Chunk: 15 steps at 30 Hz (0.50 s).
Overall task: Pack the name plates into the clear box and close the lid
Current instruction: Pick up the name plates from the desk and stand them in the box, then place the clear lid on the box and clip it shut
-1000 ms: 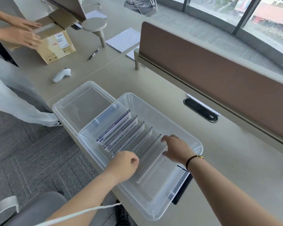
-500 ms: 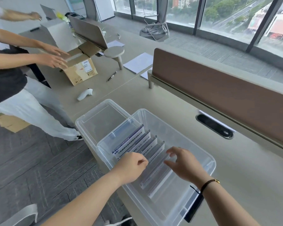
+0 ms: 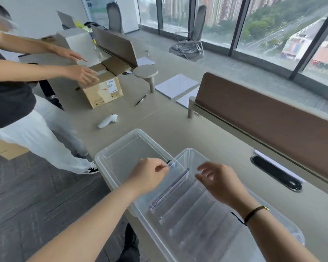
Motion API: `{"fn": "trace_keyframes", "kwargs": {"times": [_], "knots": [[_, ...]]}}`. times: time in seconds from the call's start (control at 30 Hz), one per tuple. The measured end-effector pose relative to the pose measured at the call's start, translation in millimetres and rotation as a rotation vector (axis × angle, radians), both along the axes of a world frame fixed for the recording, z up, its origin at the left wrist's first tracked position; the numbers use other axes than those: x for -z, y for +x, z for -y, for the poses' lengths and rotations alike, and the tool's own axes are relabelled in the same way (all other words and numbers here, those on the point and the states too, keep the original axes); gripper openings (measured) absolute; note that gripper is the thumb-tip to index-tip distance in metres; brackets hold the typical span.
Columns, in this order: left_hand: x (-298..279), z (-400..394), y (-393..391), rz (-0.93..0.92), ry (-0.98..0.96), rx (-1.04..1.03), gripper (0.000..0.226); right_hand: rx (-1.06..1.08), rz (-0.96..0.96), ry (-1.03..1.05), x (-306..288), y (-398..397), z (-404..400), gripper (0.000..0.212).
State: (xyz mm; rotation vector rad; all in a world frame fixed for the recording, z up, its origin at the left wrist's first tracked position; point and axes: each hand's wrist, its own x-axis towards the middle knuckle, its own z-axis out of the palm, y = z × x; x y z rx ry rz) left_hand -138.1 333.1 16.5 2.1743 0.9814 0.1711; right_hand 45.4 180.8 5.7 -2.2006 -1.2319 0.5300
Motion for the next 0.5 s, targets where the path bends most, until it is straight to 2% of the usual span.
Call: {"fn": "trace_keyframes", "kwargs": {"times": [0.1, 0.2, 0.3, 0.43, 0.5], "knots": [[15.7, -72.4, -5.3, 0.029, -0.015, -0.027, 0.015, 0.073, 0.109, 0.072, 4.6, -17.8, -58.0, 0.013], [34.9, -148.8, -15.3, 0.028, -0.036, -0.063, 0.016, 0.028, 0.215, 0.014, 12.2, -40.0, -129.1, 0.015], [51.8, -220.7, -33.6, -0.038, -0.03, -0.081, 0.014, -0.021, 0.214, -0.159, 24.3, -52.6, -195.3, 0.025], [79.9, -305.3, -57.9, -0.187, -0.044, -0.109, 0.013, -0.046, 0.045, -0.558, 47.9, -51.5, -251.4, 0.048], [94.5, -335.2, -60.4, -0.269, -0.049, -0.081, 0.018, -0.012, 0.003, -0.652, 62.2, -47.6, -266.4, 0.052]]}}
